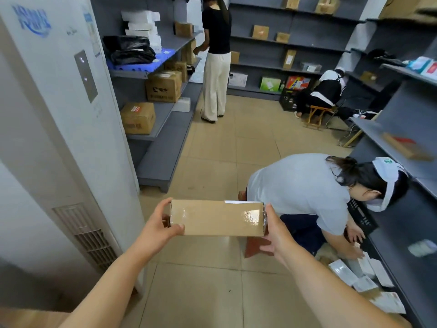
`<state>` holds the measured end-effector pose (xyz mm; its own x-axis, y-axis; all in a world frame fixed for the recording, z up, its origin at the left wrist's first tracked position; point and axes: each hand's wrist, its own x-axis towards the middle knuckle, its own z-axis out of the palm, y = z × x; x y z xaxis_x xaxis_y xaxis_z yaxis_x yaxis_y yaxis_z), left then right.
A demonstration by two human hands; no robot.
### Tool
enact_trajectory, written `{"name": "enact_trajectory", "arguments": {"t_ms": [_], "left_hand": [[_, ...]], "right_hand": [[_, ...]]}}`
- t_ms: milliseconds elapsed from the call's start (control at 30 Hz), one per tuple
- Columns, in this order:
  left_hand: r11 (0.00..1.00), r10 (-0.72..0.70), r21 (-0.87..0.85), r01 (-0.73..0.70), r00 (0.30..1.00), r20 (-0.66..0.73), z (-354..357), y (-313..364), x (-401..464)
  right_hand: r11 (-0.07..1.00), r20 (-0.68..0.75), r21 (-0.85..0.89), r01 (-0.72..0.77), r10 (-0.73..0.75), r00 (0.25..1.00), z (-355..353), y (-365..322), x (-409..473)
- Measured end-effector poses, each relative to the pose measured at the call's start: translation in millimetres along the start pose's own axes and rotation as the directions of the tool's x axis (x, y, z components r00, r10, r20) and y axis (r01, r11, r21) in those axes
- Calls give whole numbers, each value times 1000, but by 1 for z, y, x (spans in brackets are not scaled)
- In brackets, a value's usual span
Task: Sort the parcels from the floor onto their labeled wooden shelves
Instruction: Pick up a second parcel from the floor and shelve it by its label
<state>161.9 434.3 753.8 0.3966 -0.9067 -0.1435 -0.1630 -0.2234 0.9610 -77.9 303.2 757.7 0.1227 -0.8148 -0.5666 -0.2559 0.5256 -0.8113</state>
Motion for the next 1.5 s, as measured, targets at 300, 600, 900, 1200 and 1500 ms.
{"name": "enact_trajectory", "arguments": {"t_ms": [300,600,900,1200,1500], "left_hand": [[985,39,-162,-55,995,-95,0,2,-6],[980,10,-196,-30,995,-101,-7,-7,3],[998,-15,-67,10,998,-63,0,-13,27],[964,160,242,-107,965,-209,0,15,88],[959,58,272,-83,993,98,9,46,165]], "right_hand": [[993,-12,94,69,-69,998,15,-11,-7],[922,33,355,152,-175,984,17,-21,-2],[849,33,466,247,-295,955,-1,-51,20],[796,-5,524,304,-354,935,-21,-105,60],[826,24,488,284,-337,941,-39,-160,123]]}}
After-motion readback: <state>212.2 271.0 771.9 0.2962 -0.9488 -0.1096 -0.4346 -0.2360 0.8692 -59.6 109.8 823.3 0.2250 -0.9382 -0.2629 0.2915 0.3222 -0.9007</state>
